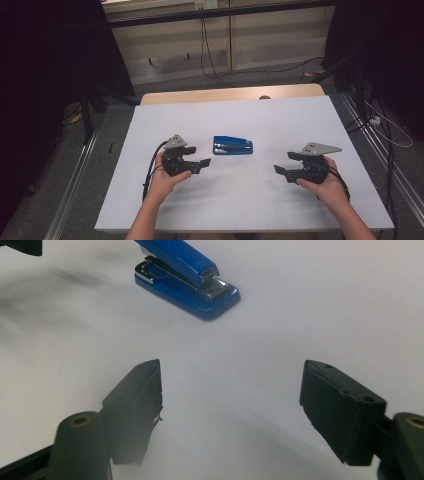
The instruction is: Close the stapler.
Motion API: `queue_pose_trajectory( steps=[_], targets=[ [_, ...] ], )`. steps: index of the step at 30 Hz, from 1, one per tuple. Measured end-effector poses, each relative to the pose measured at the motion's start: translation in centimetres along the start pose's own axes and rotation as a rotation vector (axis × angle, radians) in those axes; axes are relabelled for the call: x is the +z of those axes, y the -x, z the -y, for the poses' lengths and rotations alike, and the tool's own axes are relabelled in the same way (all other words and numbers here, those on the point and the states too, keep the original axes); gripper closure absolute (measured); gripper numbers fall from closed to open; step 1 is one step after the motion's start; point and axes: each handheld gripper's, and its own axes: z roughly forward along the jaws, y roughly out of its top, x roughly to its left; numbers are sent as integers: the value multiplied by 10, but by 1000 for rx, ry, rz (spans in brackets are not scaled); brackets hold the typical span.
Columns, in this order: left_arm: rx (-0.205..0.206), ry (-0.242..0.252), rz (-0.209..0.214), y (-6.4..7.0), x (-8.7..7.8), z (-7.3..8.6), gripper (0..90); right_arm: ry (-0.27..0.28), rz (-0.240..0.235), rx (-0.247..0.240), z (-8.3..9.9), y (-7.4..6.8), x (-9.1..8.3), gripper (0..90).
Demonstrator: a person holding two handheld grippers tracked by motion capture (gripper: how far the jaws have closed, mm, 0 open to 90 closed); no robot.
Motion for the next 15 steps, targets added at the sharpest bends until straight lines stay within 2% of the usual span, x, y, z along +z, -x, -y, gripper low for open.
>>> queue_pose_trajectory(
  steps=[15],
  targets=[
    [2,10,-39,3,-27,14,146,5,1,-24,14,-5,-18,201]
  ],
)
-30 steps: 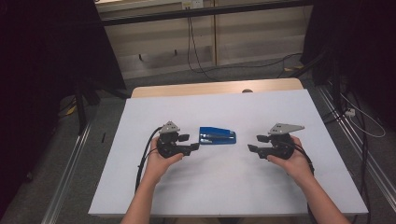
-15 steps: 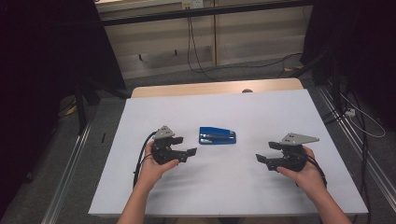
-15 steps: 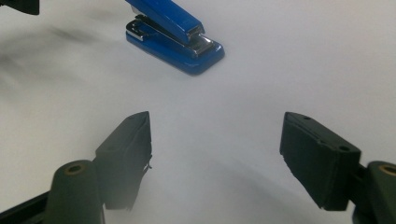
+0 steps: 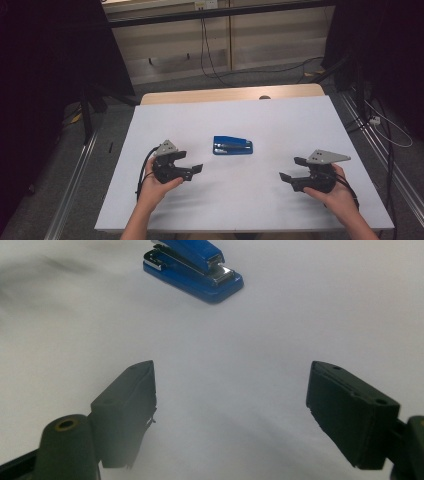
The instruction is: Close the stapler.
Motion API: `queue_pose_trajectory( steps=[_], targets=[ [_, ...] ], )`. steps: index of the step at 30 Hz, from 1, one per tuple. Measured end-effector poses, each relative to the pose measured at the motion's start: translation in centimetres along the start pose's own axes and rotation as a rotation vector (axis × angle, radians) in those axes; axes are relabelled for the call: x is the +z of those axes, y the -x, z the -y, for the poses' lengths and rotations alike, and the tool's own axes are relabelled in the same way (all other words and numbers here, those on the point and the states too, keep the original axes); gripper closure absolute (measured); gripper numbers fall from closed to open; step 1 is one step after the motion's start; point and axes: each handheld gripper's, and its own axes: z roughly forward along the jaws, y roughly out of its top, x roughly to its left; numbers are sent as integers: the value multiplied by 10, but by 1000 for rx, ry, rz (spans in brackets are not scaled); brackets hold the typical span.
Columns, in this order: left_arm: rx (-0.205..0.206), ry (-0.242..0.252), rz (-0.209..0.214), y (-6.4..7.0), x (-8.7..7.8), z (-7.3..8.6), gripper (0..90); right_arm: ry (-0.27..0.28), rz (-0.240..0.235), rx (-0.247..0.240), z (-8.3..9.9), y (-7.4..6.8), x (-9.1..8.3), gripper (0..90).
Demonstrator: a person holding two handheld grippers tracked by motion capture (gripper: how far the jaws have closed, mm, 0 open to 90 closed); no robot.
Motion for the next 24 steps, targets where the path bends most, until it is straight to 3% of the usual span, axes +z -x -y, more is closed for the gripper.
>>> queue_pose_trajectory(
  steps=[12,24],
  targets=[
    [-1,-4,-46,-7,-26,17,123,2,4,1,10,-4,-11,181],
    [-5,-11,-65,-13,-49,35,113,12,4,-14,11,-5,-15,174]
  ],
)
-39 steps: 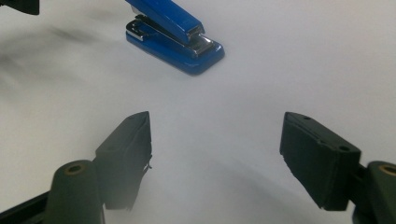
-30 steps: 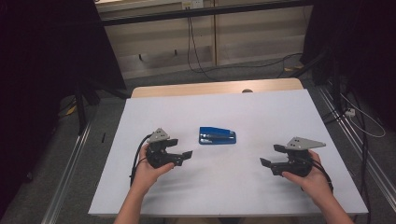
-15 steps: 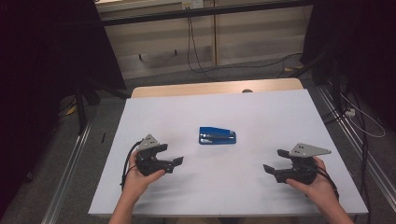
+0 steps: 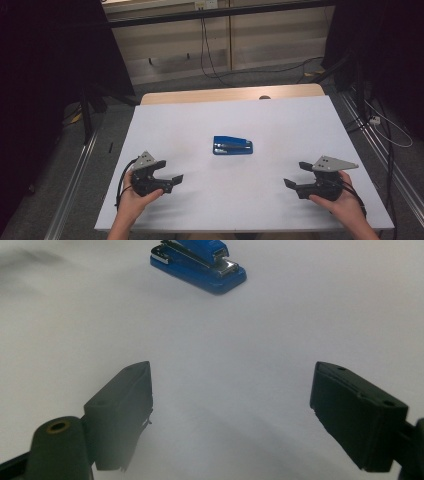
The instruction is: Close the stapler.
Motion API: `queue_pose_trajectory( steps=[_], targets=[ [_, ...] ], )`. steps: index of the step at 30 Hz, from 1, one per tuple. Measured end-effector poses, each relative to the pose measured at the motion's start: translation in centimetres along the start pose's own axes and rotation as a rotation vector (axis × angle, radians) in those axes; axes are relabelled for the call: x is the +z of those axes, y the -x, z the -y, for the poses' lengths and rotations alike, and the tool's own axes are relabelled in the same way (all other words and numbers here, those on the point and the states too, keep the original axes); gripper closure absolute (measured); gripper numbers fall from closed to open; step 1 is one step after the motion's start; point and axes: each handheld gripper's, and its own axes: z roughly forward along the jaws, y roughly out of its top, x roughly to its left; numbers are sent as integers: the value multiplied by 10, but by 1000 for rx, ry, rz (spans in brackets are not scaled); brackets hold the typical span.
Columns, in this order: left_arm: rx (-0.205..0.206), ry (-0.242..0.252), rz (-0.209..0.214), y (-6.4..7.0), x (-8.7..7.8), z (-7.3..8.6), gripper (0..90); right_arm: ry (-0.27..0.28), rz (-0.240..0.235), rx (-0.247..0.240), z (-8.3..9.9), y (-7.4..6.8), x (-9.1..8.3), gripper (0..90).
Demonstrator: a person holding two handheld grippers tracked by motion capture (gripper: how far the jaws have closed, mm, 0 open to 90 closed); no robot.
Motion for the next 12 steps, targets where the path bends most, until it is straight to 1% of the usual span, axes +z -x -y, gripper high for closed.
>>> queue_pose_trajectory(
  steps=[2,4,6,9,12],
  targets=[
    [4,-5,-2,0,-2,3,113,2,-4,-1,0,0,0,173],
    [-1,-4,2,0,-4,6,113,3,-2,-6,0,0,0,173],
    [0,-6,-4,-1,-5,8,110,3,-3,-8,0,0,0,173],
    [1,-3,-13,-1,-5,8,105,1,0,-13,0,0,1,172],
    [2,-3,-9,-2,-4,9,102,0,-1,-21,0,0,2,171]
  ],
)
